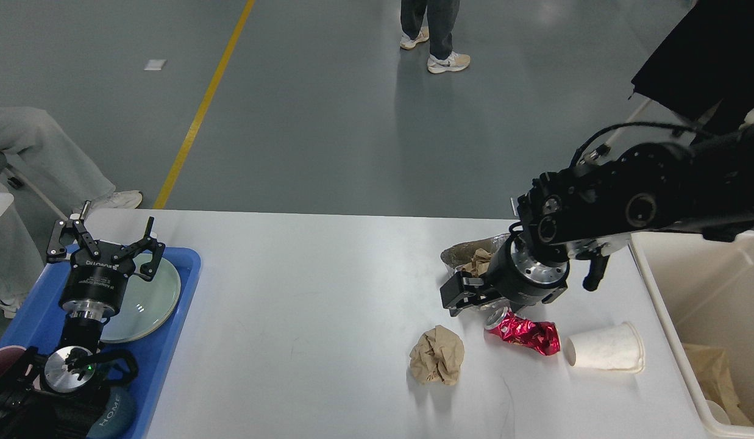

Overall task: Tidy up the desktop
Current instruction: 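Lower the right gripper and grasp the crumpled tissue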

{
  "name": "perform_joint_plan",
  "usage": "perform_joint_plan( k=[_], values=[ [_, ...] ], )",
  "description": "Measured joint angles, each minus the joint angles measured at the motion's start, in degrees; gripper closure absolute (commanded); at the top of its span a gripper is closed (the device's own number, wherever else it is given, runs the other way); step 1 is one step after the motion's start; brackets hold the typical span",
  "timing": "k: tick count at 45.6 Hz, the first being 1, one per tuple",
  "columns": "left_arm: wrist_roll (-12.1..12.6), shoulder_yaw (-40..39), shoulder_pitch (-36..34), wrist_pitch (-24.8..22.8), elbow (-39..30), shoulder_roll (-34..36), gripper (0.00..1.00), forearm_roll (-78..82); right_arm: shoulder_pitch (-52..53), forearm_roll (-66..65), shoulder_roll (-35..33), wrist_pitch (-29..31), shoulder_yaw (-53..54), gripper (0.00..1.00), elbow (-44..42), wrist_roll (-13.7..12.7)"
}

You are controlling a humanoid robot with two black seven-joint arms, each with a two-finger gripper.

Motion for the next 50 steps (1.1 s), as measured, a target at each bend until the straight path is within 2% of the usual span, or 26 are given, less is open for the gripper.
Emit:
perform_joint_plan(
  k=[8, 26, 39, 42, 43, 50],
  values=[
    [0.0, 0.0, 0.0, 0.0, 0.0, 0.0, 0.04, 0.0, -8.5, -2.9, 8.2, -2.5, 1.0, 0.0, -7.9, -0.5],
    [0.0, 0.0, 0.0, -0.1, 0.0, 0.0, 0.04, 0.0, -23.1, -3.2, 15.0, -3.2, 0.8, 0.0, -22.3, -0.6],
    [0.0, 0.0, 0.0, -0.1, -0.1, 0.0, 0.04, 0.1, -29.5, -3.2, 17.1, -5.7, 0.9, 0.0, -30.4, -0.6],
    [0.0, 0.0, 0.0, -0.1, -0.1, 0.0, 0.04, 0.1, -30.1, -3.9, 17.2, -5.8, 0.8, 0.08, -30.9, -0.6],
    [0.0, 0.0, 0.0, -0.1, -0.1, 0.0, 0.04, 0.1, -30.2, -4.2, 17.3, -5.8, 0.8, 0.17, -30.9, -0.6],
    [0.0, 0.0, 0.0, -0.1, -0.1, 0.0, 0.04, 0.1, -31.2, -6.4, 17.7, -5.2, 0.9, 0.54, -30.7, -0.7]
  ],
)
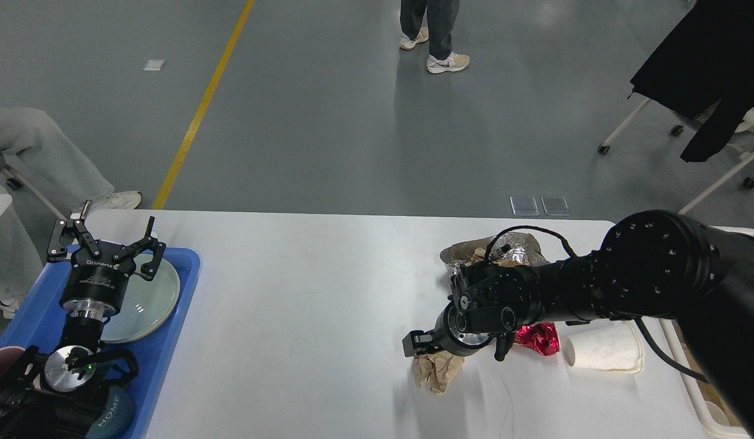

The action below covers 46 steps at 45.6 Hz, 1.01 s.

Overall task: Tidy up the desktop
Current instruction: 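Lower the right gripper and grasp the crumpled tissue, then carry the tissue to the bin and release it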

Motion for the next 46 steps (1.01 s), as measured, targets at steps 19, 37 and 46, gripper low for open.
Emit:
perform_joint_plan(
  k=[19, 37, 46],
  values=[
    [0.0, 0.0, 0.0, 0.0, 0.0, 0.0, 0.04, 0.0, -0.9, 0.3, 0.8, 0.4, 0.2, 1.0, 2.6, 0.0],
    [0.0, 0.0, 0.0, 0.0, 0.0, 0.0, 0.04, 0.0, 1.6, 2.9, -0.3, 0.5, 0.2, 1.0, 6.0, -0.1],
    [0.0, 0.0, 0.0, 0.0, 0.0, 0.0, 0.04, 0.0, 10.0, 7.8, -6.6, 3.1, -1.2, 1.0, 14.1, 0.0]
  ],
)
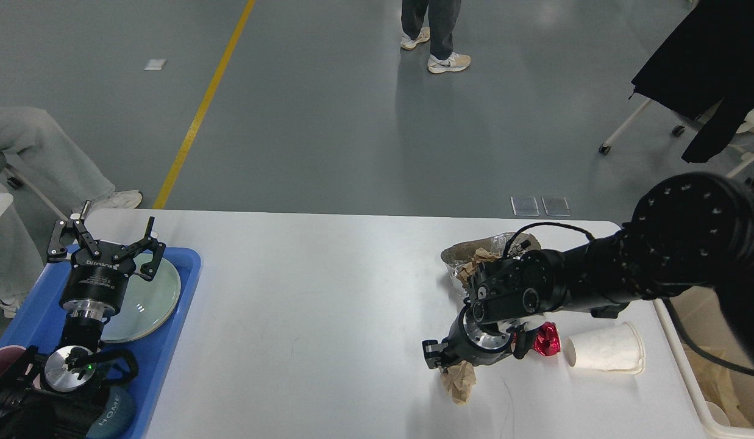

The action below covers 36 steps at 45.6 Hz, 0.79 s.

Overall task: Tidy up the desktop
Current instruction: 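Carry the tissue to the bin and release it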

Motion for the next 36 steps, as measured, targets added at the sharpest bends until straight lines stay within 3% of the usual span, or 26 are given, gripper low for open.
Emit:
perform_joint_plan(
  k=[13, 16, 24, 26, 36],
  values=[
    [0.0, 0.0, 0.0, 0.0, 0.1, 0.0, 0.04, 0.0, 23.9, 3.6, -12.5, 10.8, -11.7, 1.0, 16.8, 1.7],
    [0.0, 0.0, 0.0, 0.0, 0.1, 0.0, 0.04, 0.0, 29.0, 3.6, -14.9, 13.8, -15.1, 1.0, 19.6, 4.1],
    [0.0, 0.0, 0.0, 0.0, 0.1, 0.0, 0.04, 0.0, 39.1, 3.4, -17.0, 19.7, -27.1, 1.0, 22.9, 15.8],
    [0.0, 0.0, 0.0, 0.0, 0.1, 0.0, 0.04, 0.0, 40.3, 3.4, -17.0, 20.3, -29.9, 1.0, 23.0, 17.7],
    [0.0, 0.0, 0.0, 0.0, 0.1, 0.0, 0.04, -0.1, 41.0, 3.5, -18.9, 19.3, -38.3, 1.0, 20.8, 19.3]
  ],
)
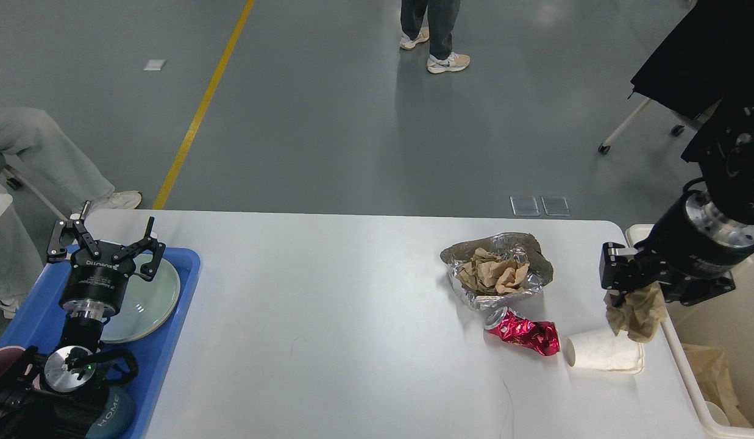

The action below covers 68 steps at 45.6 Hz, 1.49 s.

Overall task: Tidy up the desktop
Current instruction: 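Carry the tissue to the bin and release it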

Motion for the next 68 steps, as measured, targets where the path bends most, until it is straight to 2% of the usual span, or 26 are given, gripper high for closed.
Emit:
perform_joint_plan(
  k=[6, 10, 17, 23, 31, 35, 38, 42, 49, 55, 57, 60, 61, 68],
  values=[
    [0.0, 0.0, 0.1, 0.0, 0.0, 0.0, 0.04, 0.0, -5.6, -0.4, -7.7, -1.6, -2.5, 1.0, -6.5, -0.2],
    [0.0, 0.0, 0.1, 0.1, 0.0, 0.0, 0.04, 0.0, -13.8, -0.9, -13.8, -2.6, -2.7, 1.0, -15.1, -0.3],
    [0.0, 0.0, 0.1, 0.1, 0.0, 0.0, 0.04, 0.0, -29.0, -0.9, -18.6, -3.0, 0.1, 1.0, -30.4, -0.2],
    [0.0, 0.0, 0.1, 0.1, 0.0, 0.0, 0.04, 0.0, -46.8, -0.8, -20.3, -3.0, 9.2, 1.0, -46.2, -0.2],
    [0.0, 0.0, 0.1, 0.1, 0.0, 0.0, 0.04, 0.0, -71.4, -0.8, -18.7, -3.8, 23.8, 1.0, -69.2, -0.4],
    [0.0, 0.0, 0.1, 0.1, 0.0, 0.0, 0.04, 0.0, -81.8, -0.8, -14.8, -6.6, 29.8, 1.0, -78.9, -0.6],
    [0.0, 0.0, 0.1, 0.1, 0.0, 0.0, 0.04, 0.0, -88.9, -0.8, -11.7, -11.1, 33.1, 1.0, -85.0, -0.8],
    [0.0, 0.0, 0.1, 0.1, 0.0, 0.0, 0.04, 0.0, -95.0, -0.9, -8.2, -18.5, 34.9, 1.0, -88.9, -1.6],
    [0.0, 0.0, 0.0, 0.1, 0.0, 0.0, 0.04, 0.0, -99.8, -0.8, -4.9, -30.6, 35.8, 1.0, -90.3, -4.0],
    [0.0, 0.0, 0.0, 0.1, 0.0, 0.0, 0.04, 0.0, -100.9, -0.6, -4.5, -33.8, 36.0, 1.0, -90.3, -5.2],
    [0.0, 0.0, 0.0, 0.1, 0.0, 0.0, 0.04, 0.0, -101.0, -0.5, -4.5, -34.4, 36.0, 0.68, -90.4, -5.3],
    [0.0, 0.0, 0.0, 0.1, 0.0, 0.0, 0.04, 0.0, -101.3, -0.4, -4.5, -35.1, 36.3, 0.08, -90.4, -5.4],
    [0.0, 0.0, 0.0, 0.1, 0.0, 0.0, 0.04, 0.0, -101.4, -0.4, -4.6, -35.5, 36.4, 0.0, -90.4, -5.4],
    [0.0, 0.0, 0.0, 0.1, 0.0, 0.0, 0.04, 0.0, -101.9, -0.3, -4.8, -38.1, 37.6, 0.0, -90.5, -5.1]
  ],
)
